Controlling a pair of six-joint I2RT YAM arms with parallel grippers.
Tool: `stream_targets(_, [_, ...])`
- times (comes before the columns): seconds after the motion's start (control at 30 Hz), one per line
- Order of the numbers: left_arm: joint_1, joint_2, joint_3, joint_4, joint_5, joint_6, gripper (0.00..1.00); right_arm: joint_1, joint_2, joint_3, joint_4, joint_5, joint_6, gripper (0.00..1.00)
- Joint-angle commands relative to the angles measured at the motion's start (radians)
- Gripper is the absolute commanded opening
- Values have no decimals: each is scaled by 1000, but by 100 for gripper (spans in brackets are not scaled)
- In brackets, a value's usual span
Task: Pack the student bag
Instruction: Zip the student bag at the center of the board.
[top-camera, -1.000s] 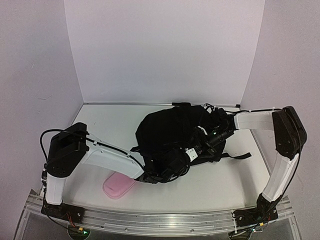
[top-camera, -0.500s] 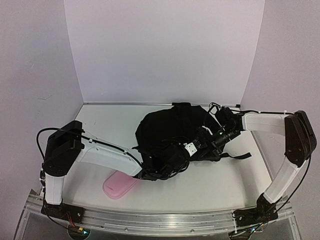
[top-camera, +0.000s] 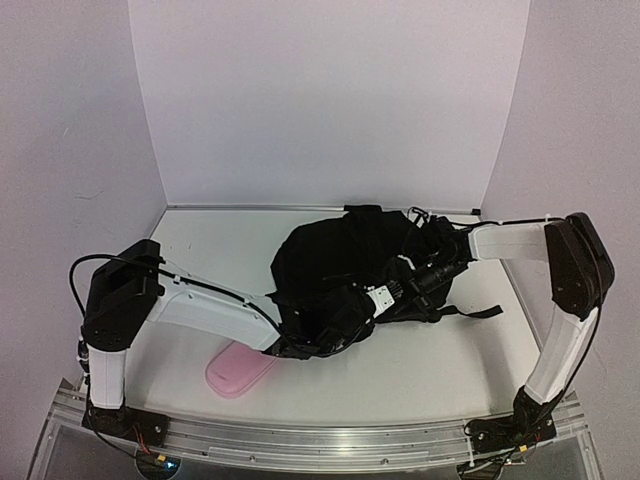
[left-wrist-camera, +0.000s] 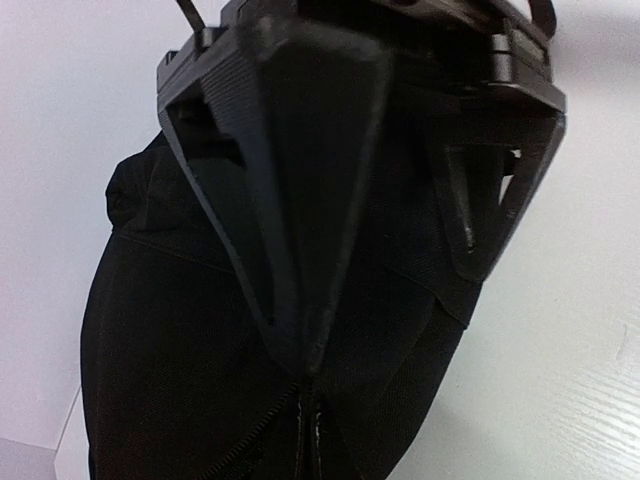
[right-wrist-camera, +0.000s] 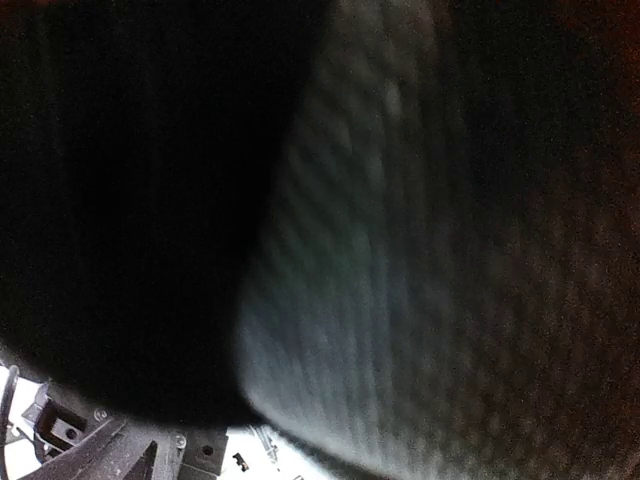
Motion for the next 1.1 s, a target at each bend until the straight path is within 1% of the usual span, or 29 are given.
stream_targets(0.0, [-23,-104,-53,143,66,86,0,-17,49,45,146,30,83,93])
stream_targets(0.07, [-28,-99,-62,144,61,121,0,-19,64,45,177,25,113,80])
stream_targets(0.13, [-34,-85,-63,149,52,174,0,-18,81,42,212,11,137,63])
stream_targets(0.17, [-37,-78,-63,152,48,198,0,-19,89,46,218,2,142,51])
stream_targets(0.23, [-42,-56,-60,169,28,264,1,-19,103,57,225,-15,155,32])
stream_targets(0.33, [-51,-12,-53,203,-37,381,7,-18,105,73,227,-23,153,12])
stream_targets(0.37, [-53,-1,-55,209,-51,398,9,-18,101,76,229,-25,148,6])
stream_targets(0.4, [-56,2,-59,206,-59,399,11,-18,97,81,234,-27,144,3])
stream_targets(0.43, [-58,-3,-64,193,-57,381,13,-18,93,86,238,-29,138,1])
stream_targets(0.47, [-59,-20,-69,148,-40,328,16,-19,88,89,255,-35,137,0])
stream_targets(0.53, [-60,-71,-81,52,30,201,23,-19,75,82,300,-40,145,0])
stream_targets(0.63, [-50,-153,-130,-10,135,24,35,-19,43,50,393,-35,137,0])
stream_targets(0.73, [-10,-230,-161,-77,243,-186,44,-18,10,4,473,-14,101,0])
stream_targets(0.87, [67,-374,-267,-20,366,-427,50,-18,-26,-52,542,28,12,0])
stream_targets(0.97, [162,-471,-323,14,473,-627,54,-19,-61,-106,630,64,-32,0])
stream_targets(1.07, [227,-513,-347,30,545,-738,55,-18,-87,-137,695,84,-59,0])
